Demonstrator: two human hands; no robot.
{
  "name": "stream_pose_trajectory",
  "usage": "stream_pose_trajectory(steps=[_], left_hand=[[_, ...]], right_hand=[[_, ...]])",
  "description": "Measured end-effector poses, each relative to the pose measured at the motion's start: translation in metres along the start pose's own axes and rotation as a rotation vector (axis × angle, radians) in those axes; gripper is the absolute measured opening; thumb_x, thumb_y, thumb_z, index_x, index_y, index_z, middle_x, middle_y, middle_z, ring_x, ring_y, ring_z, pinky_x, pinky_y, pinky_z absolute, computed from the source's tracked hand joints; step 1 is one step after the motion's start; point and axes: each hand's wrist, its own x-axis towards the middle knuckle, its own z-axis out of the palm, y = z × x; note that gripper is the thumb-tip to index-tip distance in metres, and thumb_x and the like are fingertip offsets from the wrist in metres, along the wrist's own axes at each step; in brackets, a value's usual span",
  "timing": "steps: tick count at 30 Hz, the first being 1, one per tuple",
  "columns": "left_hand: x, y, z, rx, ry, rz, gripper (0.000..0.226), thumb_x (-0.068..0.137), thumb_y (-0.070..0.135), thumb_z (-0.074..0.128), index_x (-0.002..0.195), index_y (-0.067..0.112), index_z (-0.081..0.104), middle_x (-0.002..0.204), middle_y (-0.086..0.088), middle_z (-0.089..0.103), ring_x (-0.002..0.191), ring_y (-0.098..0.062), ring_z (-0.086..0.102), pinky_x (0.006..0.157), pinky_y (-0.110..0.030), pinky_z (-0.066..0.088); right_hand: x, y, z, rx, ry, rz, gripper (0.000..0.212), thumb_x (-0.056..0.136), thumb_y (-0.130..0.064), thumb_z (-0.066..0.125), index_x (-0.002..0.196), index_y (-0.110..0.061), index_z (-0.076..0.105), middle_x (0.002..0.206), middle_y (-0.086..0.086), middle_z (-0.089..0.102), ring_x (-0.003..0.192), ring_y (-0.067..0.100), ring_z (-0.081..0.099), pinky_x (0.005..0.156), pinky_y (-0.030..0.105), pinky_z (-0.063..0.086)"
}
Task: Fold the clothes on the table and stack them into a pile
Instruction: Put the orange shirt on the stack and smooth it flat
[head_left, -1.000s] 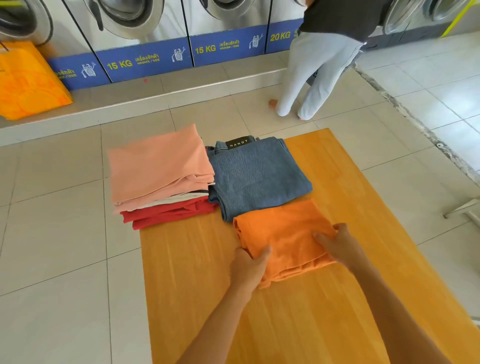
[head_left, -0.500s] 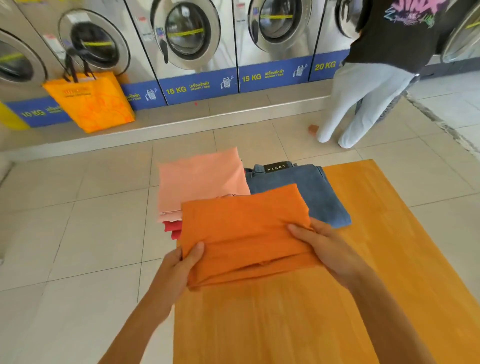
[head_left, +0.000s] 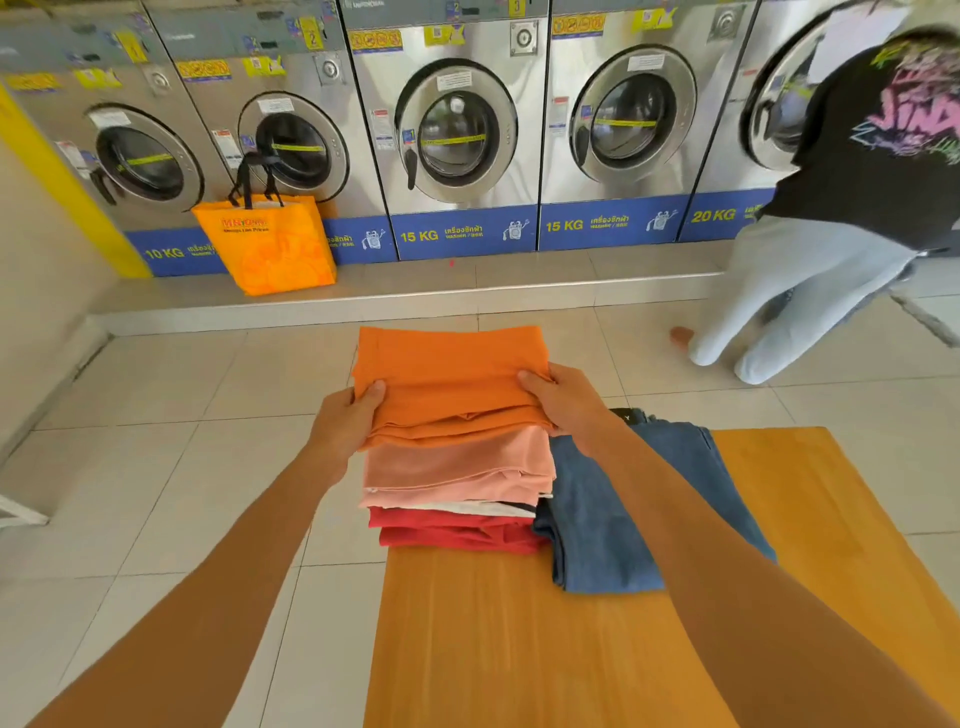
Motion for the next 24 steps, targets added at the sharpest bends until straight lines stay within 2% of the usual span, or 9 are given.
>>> stream_pose_trajectory(steps=[2, 6, 11, 13, 15, 17, 19, 21, 24], left_hand=[[0.006, -0.020, 0.015, 0.135, 0.006, -0.060, 0.056, 0.096, 0.053, 0.050, 0.126, 0.007, 0.060, 0.115, -0.010, 0.067, 0.103, -0.030, 0.063, 0.089, -0.041, 0.052], [0.008, -0.050, 0.030, 0.320, 0.046, -0.082, 0.047, 0.097, 0.055, 0.045, 0.104, 0.011, 0.061, 0.100, -0.010, 0.068, 0.096, -0.032, 0.064, 0.088, -0.045, 0.054], [0.009, -0.052, 0.025, 0.472, 0.115, 0.028, 0.043, 0.097, 0.048, 0.049, 0.112, 0.009, 0.061, 0.105, -0.010, 0.066, 0.101, -0.033, 0.063, 0.082, -0.040, 0.050], [0.006, -0.057, 0.025, 0.607, 0.240, 0.125, 0.043, 0.095, 0.037, 0.055, 0.128, 0.010, 0.055, 0.121, -0.013, 0.061, 0.113, -0.035, 0.056, 0.092, -0.047, 0.049], [0.002, -0.059, 0.030, 0.686, 0.354, 0.337, 0.039, 0.092, 0.024, 0.059, 0.130, 0.012, 0.057, 0.127, -0.013, 0.058, 0.119, -0.034, 0.050, 0.098, -0.051, 0.045], [-0.008, -0.055, 0.042, 0.757, 0.337, 0.644, 0.032, 0.091, 0.019, 0.061, 0.123, 0.015, 0.065, 0.127, -0.009, 0.059, 0.121, -0.029, 0.050, 0.103, -0.049, 0.039], [-0.017, -0.056, 0.063, 0.830, 0.189, 0.835, 0.030, 0.090, 0.027, 0.063, 0.118, 0.020, 0.069, 0.125, -0.002, 0.061, 0.122, -0.023, 0.052, 0.105, -0.044, 0.035], [-0.020, -0.063, 0.079, 0.873, 0.082, 0.833, 0.034, 0.087, 0.037, 0.065, 0.118, 0.023, 0.071, 0.124, 0.002, 0.064, 0.122, -0.020, 0.053, 0.107, -0.040, 0.037], [-0.010, -0.065, 0.082, 0.820, 0.094, 0.781, 0.029, 0.091, 0.040, 0.060, 0.111, 0.025, 0.075, 0.117, 0.007, 0.069, 0.114, -0.017, 0.059, 0.102, -0.040, 0.044]], right_hand=[[0.008, 0.025, 0.005, -0.181, 0.016, 0.041, 0.028, 0.100, -0.032, 0.054, 0.077, -0.016, 0.056, 0.066, -0.002, 0.050, 0.060, 0.016, 0.048, 0.059, 0.031, 0.040], [0.006, 0.060, 0.013, -0.405, 0.041, 0.049, 0.025, 0.101, -0.031, 0.048, 0.091, -0.010, 0.056, 0.078, -0.004, 0.046, 0.066, 0.013, 0.050, 0.057, 0.027, 0.037], [0.007, 0.055, 0.004, -0.540, 0.114, 0.017, 0.025, 0.096, -0.032, 0.052, 0.077, -0.016, 0.048, 0.076, 0.001, 0.056, 0.075, 0.024, 0.057, 0.058, 0.031, 0.041], [0.004, 0.048, 0.007, -0.677, 0.170, -0.004, 0.014, 0.093, -0.028, 0.053, 0.096, -0.015, 0.053, 0.094, 0.006, 0.061, 0.089, 0.028, 0.059, 0.069, 0.037, 0.049], [0.006, 0.042, 0.014, -0.785, 0.260, -0.129, 0.034, 0.092, -0.026, 0.054, 0.123, -0.013, 0.052, 0.120, 0.010, 0.057, 0.110, 0.031, 0.055, 0.087, 0.046, 0.050], [0.012, 0.034, 0.027, -0.799, 0.304, -0.291, 0.045, 0.094, -0.028, 0.054, 0.137, -0.016, 0.050, 0.142, 0.008, 0.049, 0.130, 0.030, 0.046, 0.103, 0.048, 0.042], [0.019, 0.027, 0.041, -0.829, 0.206, -0.426, 0.044, 0.100, -0.033, 0.048, 0.142, -0.023, 0.049, 0.157, 0.004, 0.038, 0.146, 0.027, 0.032, 0.114, 0.051, 0.031], [0.025, 0.025, 0.056, -0.893, 0.031, -0.483, 0.044, 0.105, -0.040, 0.036, 0.145, -0.027, 0.049, 0.163, 0.001, 0.030, 0.153, 0.025, 0.020, 0.119, 0.054, 0.024], [0.031, 0.034, 0.069, -0.988, -0.175, -0.426, 0.049, 0.107, -0.042, 0.022, 0.149, -0.028, 0.044, 0.165, -0.001, 0.027, 0.155, 0.023, 0.013, 0.121, 0.053, 0.016]])
